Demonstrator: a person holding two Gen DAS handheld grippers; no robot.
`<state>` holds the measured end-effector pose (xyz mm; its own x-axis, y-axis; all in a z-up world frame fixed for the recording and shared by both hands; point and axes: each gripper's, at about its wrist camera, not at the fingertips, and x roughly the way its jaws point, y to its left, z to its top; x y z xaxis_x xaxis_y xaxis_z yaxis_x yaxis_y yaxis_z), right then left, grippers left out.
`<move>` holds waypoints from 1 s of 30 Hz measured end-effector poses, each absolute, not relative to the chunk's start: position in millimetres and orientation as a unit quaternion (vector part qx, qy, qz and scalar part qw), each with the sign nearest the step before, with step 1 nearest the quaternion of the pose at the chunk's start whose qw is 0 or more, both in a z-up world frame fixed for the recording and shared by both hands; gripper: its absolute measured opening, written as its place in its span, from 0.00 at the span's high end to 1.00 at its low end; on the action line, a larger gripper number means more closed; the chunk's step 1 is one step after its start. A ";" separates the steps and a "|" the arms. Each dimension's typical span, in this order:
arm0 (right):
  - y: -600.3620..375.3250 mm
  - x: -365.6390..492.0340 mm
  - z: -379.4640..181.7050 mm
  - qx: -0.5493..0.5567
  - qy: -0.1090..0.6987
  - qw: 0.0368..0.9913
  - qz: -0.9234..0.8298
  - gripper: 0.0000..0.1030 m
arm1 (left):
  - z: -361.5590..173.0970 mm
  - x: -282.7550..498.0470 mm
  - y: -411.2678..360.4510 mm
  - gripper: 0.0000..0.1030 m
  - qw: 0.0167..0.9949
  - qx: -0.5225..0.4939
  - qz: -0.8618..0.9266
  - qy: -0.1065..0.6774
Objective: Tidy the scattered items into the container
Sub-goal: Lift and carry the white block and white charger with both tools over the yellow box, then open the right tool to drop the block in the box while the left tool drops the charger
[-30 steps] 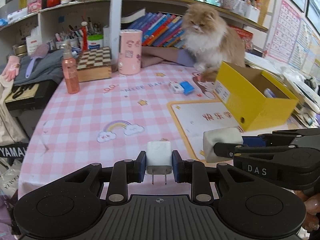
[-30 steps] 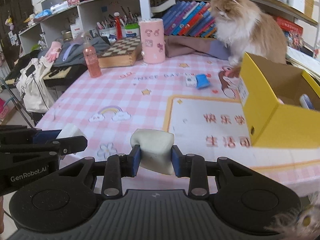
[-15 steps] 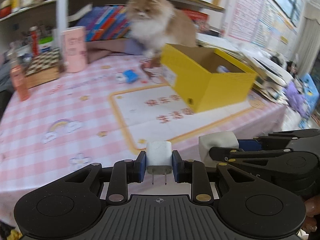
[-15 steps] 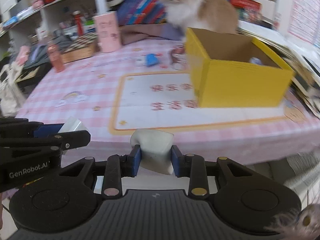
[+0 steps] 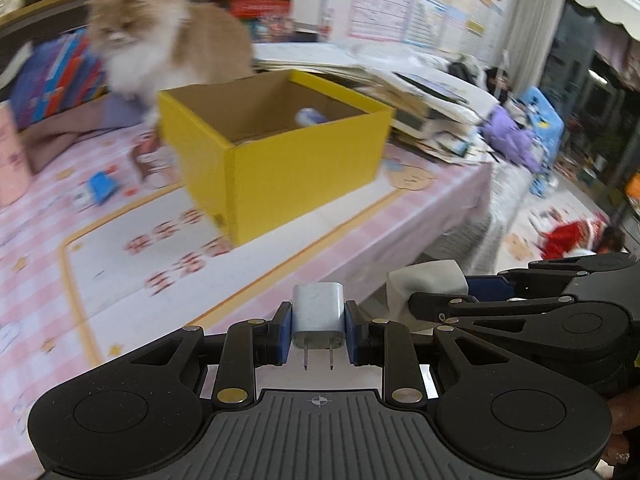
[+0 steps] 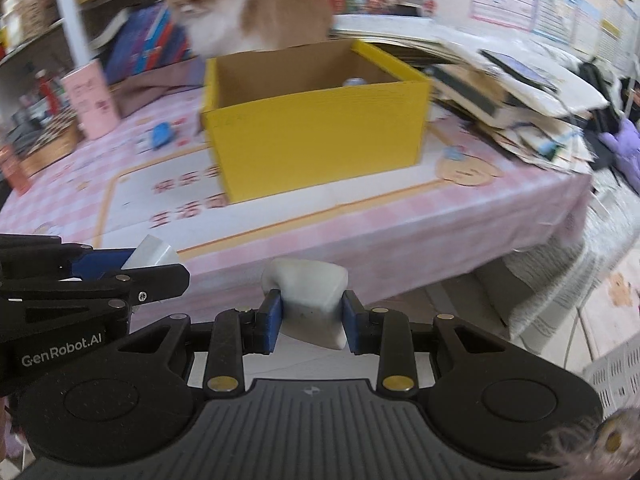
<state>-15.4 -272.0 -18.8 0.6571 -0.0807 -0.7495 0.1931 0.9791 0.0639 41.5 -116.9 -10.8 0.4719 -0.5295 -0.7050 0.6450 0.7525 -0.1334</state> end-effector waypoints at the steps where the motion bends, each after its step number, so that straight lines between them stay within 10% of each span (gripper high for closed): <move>1: -278.8 -16.0 -18.0 0.073 0.406 0.907 -0.081 0.71 | -10.1 42.3 -124.8 0.76 0.851 0.080 -0.351 0.381; 30: -377.7 85.9 34.6 0.053 0.314 0.948 -0.023 0.71 | 64.3 116.0 -211.9 0.76 0.899 0.093 -0.341 0.258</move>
<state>85.9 -377.7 34.6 0.8018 -0.0102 -0.5975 0.0766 0.9934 0.0859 116.0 -211.9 64.3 0.6337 -0.5650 -0.5284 0.6614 0.7500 -0.0086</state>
